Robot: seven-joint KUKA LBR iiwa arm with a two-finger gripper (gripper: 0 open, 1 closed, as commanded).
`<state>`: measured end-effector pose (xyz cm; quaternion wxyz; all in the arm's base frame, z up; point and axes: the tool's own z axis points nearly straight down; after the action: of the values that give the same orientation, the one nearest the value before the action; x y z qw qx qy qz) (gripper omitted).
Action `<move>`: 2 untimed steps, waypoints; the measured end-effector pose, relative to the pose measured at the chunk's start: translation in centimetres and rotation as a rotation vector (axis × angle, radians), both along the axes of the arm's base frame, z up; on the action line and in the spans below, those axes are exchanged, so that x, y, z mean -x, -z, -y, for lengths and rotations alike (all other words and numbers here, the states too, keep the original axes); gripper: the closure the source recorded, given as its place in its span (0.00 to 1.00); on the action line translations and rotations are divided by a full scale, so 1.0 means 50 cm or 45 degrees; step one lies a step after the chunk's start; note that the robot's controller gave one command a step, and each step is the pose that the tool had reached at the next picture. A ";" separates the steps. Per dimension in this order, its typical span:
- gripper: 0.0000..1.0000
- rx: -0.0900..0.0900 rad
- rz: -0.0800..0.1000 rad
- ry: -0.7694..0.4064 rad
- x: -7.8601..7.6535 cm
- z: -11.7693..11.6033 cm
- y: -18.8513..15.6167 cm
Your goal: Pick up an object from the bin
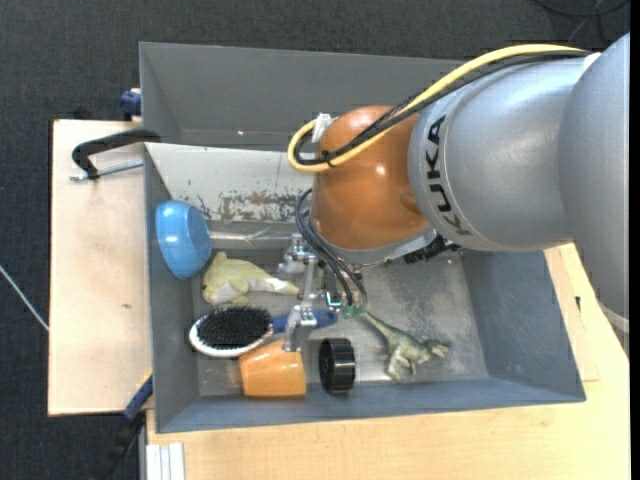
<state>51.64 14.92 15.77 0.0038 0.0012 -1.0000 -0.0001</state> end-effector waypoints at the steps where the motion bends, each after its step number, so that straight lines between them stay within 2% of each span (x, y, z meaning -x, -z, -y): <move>1: 0.00 -0.015 0.052 -0.067 0.011 -0.018 0.061; 2: 0.00 -0.020 0.053 -0.182 0.005 -0.012 0.072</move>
Offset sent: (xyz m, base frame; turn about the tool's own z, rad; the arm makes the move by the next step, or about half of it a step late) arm -0.0256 0.0090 -0.0721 -0.0746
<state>51.37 15.50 12.17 -0.0171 0.0726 -0.9972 -0.0077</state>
